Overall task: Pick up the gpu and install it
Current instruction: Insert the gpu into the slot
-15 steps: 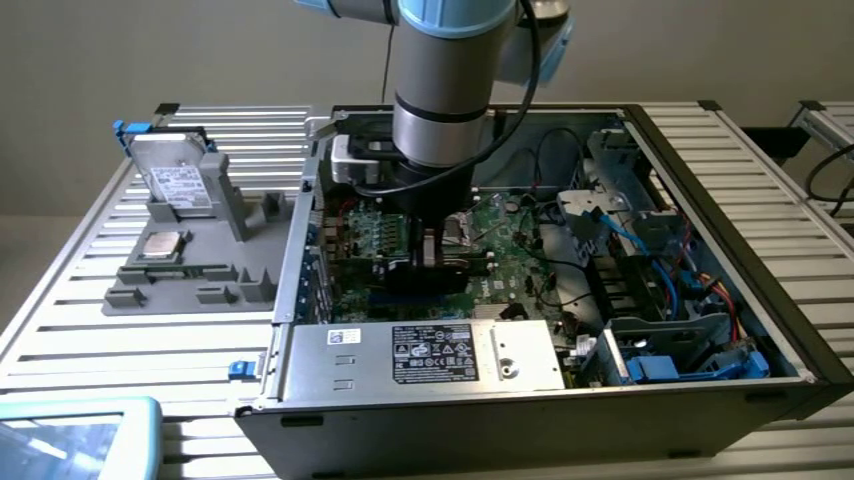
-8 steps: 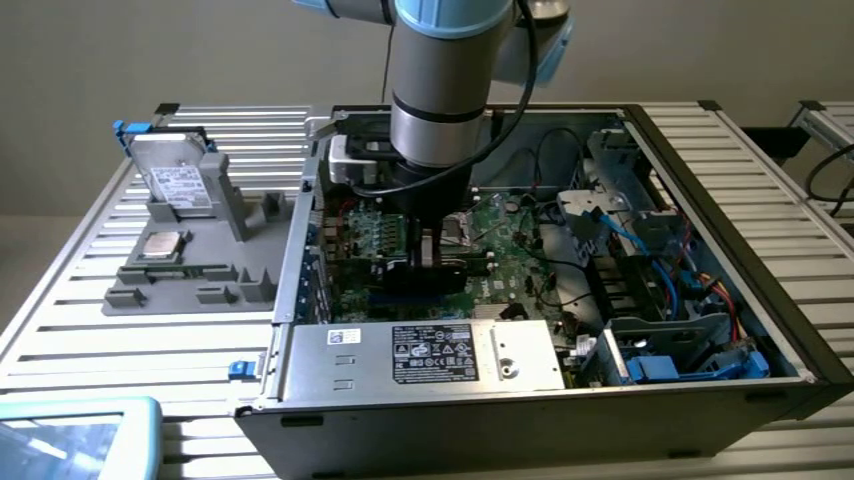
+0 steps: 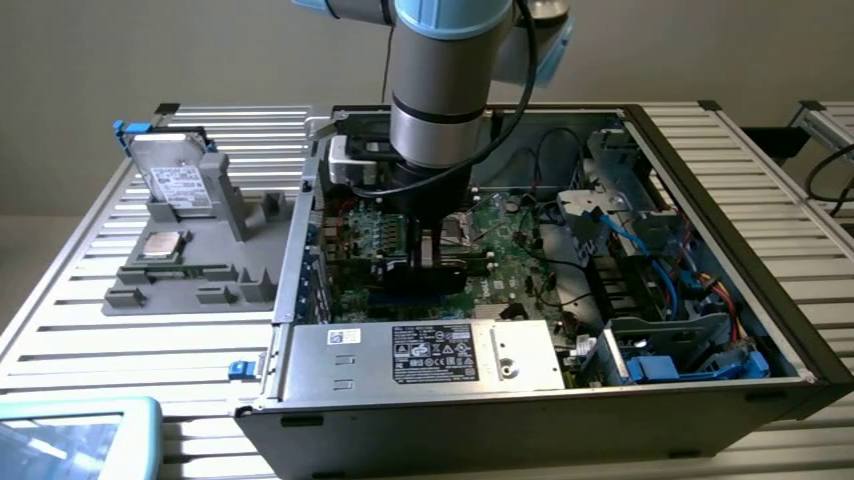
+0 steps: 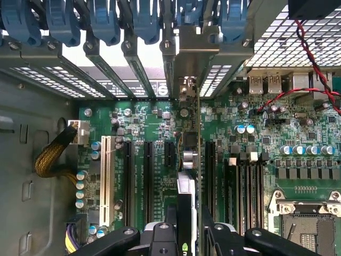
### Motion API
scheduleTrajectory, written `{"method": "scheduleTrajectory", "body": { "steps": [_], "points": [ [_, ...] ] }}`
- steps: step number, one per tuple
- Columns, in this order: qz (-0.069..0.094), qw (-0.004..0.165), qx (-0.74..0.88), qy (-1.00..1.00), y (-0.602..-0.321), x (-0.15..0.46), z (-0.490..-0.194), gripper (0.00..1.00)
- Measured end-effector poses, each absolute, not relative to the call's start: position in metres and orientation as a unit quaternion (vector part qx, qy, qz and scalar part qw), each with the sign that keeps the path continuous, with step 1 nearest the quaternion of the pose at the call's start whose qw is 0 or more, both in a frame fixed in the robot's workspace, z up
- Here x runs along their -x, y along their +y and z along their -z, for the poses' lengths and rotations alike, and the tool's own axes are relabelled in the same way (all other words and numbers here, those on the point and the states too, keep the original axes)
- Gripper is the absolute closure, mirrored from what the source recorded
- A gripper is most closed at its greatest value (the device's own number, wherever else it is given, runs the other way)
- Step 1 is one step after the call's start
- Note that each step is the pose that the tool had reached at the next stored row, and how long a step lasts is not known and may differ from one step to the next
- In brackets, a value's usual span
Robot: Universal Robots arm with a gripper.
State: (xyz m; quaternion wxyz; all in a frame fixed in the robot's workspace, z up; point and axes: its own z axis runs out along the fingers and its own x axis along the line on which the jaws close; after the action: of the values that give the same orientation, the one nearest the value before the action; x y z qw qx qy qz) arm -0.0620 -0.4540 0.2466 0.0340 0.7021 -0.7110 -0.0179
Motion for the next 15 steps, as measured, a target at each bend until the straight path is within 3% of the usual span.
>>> {"method": "scheduleTrajectory", "body": {
  "steps": [15],
  "points": [
    [0.018,0.034,-0.702,-0.711,-0.4546,0.0621,-0.2452,0.73]
  ]
}}
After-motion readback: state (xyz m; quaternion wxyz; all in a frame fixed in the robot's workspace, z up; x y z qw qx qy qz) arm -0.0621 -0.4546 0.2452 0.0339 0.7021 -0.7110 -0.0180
